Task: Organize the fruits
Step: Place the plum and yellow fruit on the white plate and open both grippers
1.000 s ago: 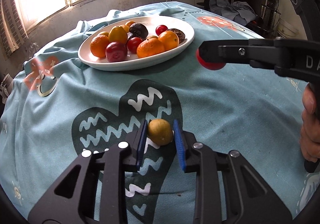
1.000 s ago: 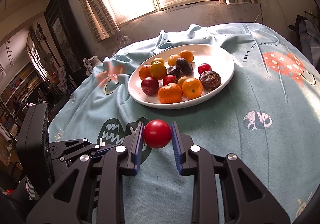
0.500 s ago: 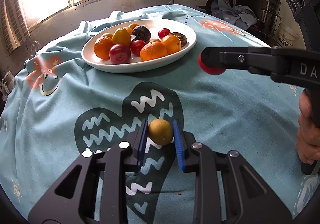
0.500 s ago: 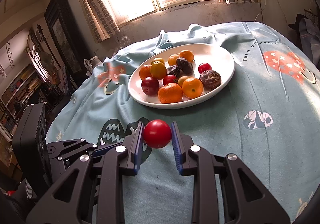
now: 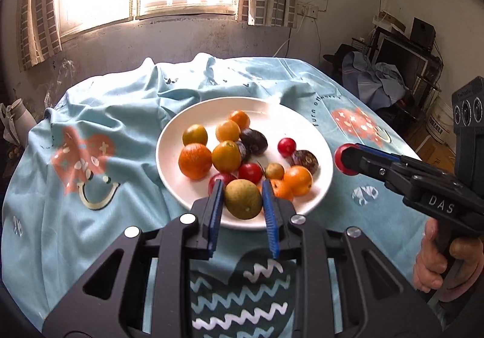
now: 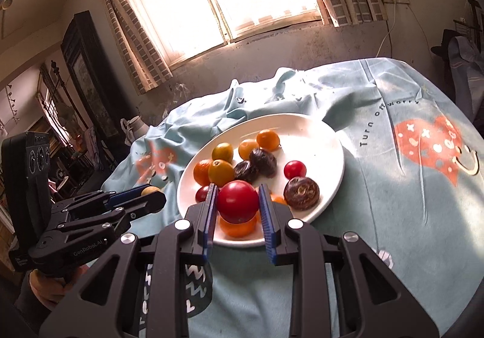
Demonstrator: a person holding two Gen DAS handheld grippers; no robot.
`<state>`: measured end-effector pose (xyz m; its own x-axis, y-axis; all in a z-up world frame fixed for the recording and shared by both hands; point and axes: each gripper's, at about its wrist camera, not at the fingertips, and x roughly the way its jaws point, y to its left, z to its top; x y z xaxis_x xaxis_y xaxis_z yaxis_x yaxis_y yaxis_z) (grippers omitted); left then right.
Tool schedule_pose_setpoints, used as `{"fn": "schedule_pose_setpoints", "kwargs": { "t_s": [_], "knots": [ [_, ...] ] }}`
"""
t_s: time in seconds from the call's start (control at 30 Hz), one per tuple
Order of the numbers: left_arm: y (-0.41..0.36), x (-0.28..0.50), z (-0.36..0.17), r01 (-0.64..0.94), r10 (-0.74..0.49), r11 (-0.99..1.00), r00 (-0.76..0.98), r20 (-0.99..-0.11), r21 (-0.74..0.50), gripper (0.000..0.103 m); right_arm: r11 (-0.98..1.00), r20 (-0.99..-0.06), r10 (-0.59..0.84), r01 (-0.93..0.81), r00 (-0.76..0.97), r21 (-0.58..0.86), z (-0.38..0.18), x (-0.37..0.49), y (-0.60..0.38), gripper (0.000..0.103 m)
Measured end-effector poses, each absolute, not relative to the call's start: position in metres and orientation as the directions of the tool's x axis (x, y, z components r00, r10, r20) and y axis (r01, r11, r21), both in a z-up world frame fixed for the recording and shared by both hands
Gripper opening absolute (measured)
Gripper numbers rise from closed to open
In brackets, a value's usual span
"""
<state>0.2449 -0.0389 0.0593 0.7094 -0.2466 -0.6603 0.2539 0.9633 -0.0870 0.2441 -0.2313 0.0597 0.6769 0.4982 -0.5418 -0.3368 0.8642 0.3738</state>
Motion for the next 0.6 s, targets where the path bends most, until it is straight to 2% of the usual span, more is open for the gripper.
{"fn": "schedule_pose_setpoints", "kwargs": {
  "t_s": [0.23,0.37,0.4,0.43,0.47,0.5,0.53,0.6],
  "knots": [
    [-0.048,0.327,0.049,0.197,-0.176,0.979,0.699,-0.693,-0.051,0.026,0.887,-0.602,0.462,-0.346,0.651,0.307,0.044,0.303,-0.217,0.028],
    [-0.045,0.343,0.038,0.179,-0.169,0.982,0.685,-0.709,-0.061,0.026,0.878,-0.621,0.479,-0.355,0.621,0.322,0.03,0.314,-0.212,0.028],
    [-0.044,0.342,0.037,0.17,-0.158,0.984,0.689,-0.707,-0.054,0.029,0.878,-0.627,0.478,-0.354,0.616,0.321,0.028,0.314,-0.212,0.029],
    [-0.043,0.339,0.037,0.157,-0.141,0.987,0.696,-0.704,-0.043,0.052,0.881,-0.634,0.472,-0.349,0.613,0.318,0.027,0.313,-0.211,0.039],
    [-0.041,0.334,0.039,0.137,-0.117,0.99,0.712,-0.692,-0.027,0.079,0.885,-0.642,0.465,-0.344,0.61,0.314,0.027,0.311,-0.211,0.061],
    [-0.039,0.325,0.042,0.116,-0.092,0.993,0.734,-0.672,-0.008,0.087,0.892,-0.641,0.452,-0.332,0.62,0.307,0.029,0.307,-0.212,0.067],
    [-0.038,0.317,0.046,0.107,-0.079,0.994,0.75,-0.657,0.003,0.092,0.896,-0.628,0.443,-0.325,0.639,0.301,0.032,0.301,-0.214,0.067],
    [-0.035,0.299,0.054,0.123,-0.095,0.992,0.751,-0.653,-0.003,0.093,0.89,-0.612,0.454,-0.347,0.648,0.294,0.041,0.287,-0.216,0.067]
  ]
}}
